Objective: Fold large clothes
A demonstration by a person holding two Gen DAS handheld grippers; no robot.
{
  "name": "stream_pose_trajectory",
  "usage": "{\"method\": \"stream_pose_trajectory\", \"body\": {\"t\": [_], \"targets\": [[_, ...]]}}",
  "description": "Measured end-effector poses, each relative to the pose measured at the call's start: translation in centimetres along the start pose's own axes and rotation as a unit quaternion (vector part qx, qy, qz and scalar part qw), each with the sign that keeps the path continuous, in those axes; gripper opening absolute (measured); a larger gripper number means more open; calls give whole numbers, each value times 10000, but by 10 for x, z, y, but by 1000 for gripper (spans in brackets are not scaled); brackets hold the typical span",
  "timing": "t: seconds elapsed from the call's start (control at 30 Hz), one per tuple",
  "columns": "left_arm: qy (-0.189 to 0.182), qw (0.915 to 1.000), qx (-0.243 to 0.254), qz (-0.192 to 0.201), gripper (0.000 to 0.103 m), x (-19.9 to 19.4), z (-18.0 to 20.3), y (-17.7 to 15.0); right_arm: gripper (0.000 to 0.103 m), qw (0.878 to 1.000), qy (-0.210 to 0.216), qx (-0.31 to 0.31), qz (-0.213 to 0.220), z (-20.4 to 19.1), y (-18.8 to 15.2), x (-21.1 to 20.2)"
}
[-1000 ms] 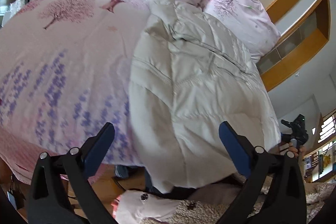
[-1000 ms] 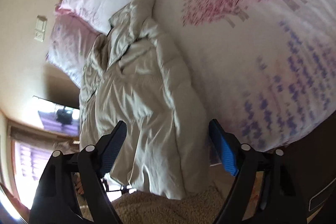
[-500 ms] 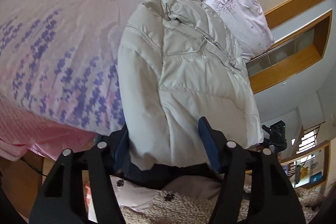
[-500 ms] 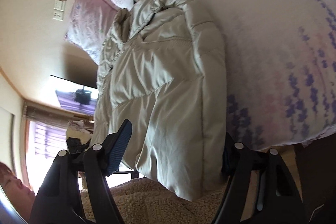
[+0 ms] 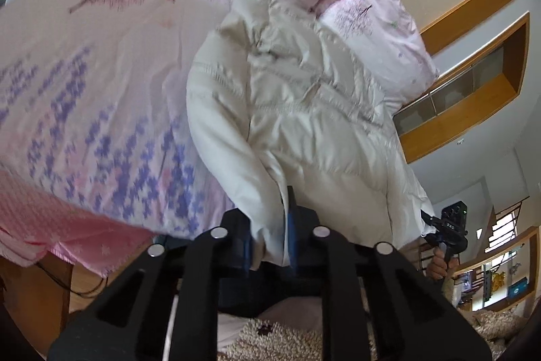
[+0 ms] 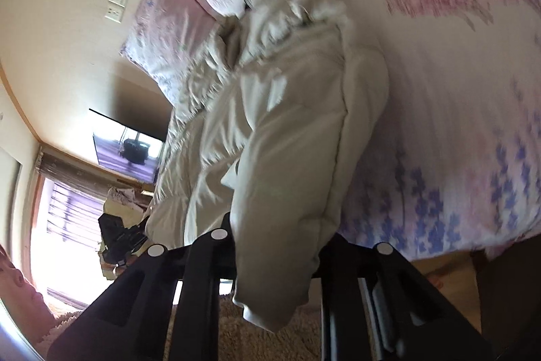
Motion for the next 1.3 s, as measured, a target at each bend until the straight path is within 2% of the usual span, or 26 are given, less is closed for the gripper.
{"method": "stream_pose_trajectory", "body": {"t": [0.33, 0.57, 0.7, 0.8, 1.0, 1.3], "targets": [[55, 9986, 165, 491, 11, -15, 11, 22, 15, 9955, -140, -485, 801, -36, 17, -22], [174, 9929, 422, 1095, 10, -35, 31, 55, 15, 9839, -318, -945, 1485, -73, 43, -33], [353, 9836, 729, 1613, 10, -51, 53, 87, 15, 9715, -539, -1255, 1936, -97, 67, -39], [483, 9788, 847, 1804, 10, -53, 65, 116, 15, 9642, -666, -1378, 2165, -110, 89, -39], [691, 9748, 941, 1902, 10, -41, 79, 167, 15, 9584, -850, -1379, 2349, -122, 134, -28], [902, 9732, 843, 1939, 10, -13, 87, 246, 15, 9514, -1146, -1329, 2532, -131, 198, -7]]}}
Point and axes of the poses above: each gripper's, at about its wrist camera, not at the fingertips, and x roughly the way its jaws point, z to its right, y to its top, the point moved 3 cm from there along x, roughly the way its jaws point, and after that the axes turned 10 degrees about -z, right-handed, at the moved point
